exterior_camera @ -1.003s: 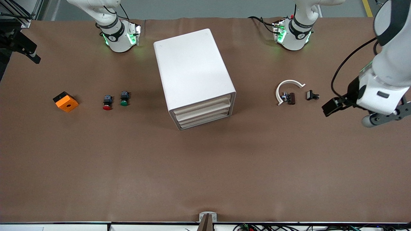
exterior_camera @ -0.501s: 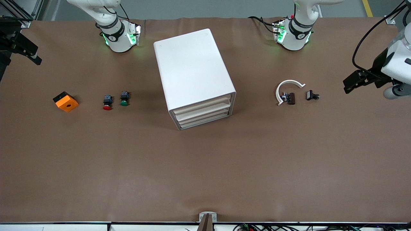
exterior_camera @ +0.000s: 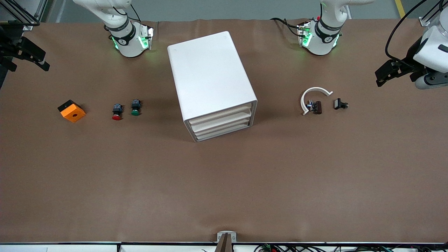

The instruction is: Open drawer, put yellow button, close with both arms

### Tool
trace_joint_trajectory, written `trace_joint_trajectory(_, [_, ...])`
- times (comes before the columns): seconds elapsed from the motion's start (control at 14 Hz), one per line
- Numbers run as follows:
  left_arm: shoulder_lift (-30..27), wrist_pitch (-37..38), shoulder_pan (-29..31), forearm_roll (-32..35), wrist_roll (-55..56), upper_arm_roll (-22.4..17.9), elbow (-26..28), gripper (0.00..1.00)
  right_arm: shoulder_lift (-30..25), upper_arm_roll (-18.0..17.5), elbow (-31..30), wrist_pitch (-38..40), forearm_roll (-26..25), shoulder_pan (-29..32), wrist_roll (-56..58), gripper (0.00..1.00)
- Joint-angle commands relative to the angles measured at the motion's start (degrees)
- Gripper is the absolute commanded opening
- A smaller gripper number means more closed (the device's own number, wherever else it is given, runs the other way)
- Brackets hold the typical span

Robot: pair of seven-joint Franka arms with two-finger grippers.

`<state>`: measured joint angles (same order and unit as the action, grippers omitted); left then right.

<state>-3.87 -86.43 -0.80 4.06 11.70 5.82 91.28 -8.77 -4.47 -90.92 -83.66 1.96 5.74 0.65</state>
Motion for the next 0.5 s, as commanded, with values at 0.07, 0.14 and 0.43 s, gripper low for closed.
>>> trace_joint_trajectory(0.07, [-0.88, 0.03, 2.47, -3.53, -2.38, -0.28, -0.14, 1.00, 0.34, -0.01, 0.57, 0.78, -0.55, -0.38, -0.47, 1.00])
trace_joint_trajectory(0.14, [-0.53, 0.03, 2.56, -3.53, -2.47, -0.37, -1.18, 1.00, 0.34, -0.01, 0.57, 0.87, -0.55, -0.20, -0.56, 1.00])
trace_joint_trajectory(0.43, [2.28, 1.00, 2.21, -3.27, -2.20, -0.11, -4.80, 1.00, 0.25, 1.04, 0.66, 0.87, -1.08, -2.39, -0.56, 1.00])
